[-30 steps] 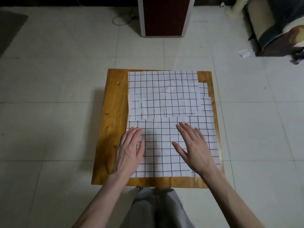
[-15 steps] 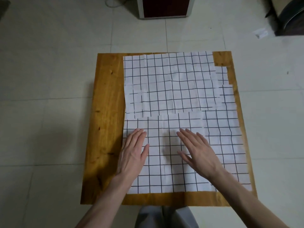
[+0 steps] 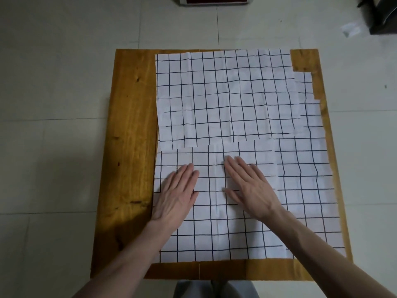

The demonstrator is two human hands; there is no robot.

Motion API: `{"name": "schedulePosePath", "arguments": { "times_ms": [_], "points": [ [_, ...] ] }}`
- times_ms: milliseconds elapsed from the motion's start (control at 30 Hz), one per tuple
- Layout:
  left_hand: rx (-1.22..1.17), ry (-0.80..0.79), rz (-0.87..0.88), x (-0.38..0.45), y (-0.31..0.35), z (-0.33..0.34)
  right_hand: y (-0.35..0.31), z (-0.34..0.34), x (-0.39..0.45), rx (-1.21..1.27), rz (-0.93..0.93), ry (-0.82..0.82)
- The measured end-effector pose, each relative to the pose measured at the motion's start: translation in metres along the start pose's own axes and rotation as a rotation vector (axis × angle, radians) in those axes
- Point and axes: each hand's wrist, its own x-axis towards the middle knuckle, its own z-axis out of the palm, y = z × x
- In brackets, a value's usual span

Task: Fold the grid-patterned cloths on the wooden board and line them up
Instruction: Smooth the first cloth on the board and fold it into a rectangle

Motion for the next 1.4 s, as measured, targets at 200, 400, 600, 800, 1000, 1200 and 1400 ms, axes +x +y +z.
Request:
{"name": "schedulePosePath", "arguments": {
  "times_ms": [200, 400, 600, 800, 1000, 1200, 1400],
  "points": [
    [-0.032, 0.092, -0.011, -0.005, 0.005, -0.006, -0.005, 0.011, -0.004, 0.068, -0.012, 0.12],
    [-0.145, 0.165, -0.025, -0.011, 0.004, -0.017, -0.012, -0.002, -0.007, 0.098, -0.102, 0.252],
    [-0.204, 0.115, -0.028, -0.026, 0.009, -0.06, -0.025, -0.037, -0.024, 0.103, -0.165, 0.192],
    [-0.207, 0.026, -0.011, -0.043, 0.02, -0.129, -0.047, -0.101, -0.044, 0.058, -0.184, 0.161],
    [-0.187, -0.086, -0.009, -0.047, 0.016, -0.196, -0.053, -0.164, -0.049, 0.021, -0.148, 0.137],
    [-0.155, -0.021, 0.042, -0.04, -0.001, -0.251, -0.043, -0.222, -0.046, -0.03, -0.171, 0.192],
    [-0.204, 0.094, 0.026, -0.021, -0.021, -0.275, -0.025, -0.255, -0.038, -0.092, -0.144, 0.142]
  ]
}}
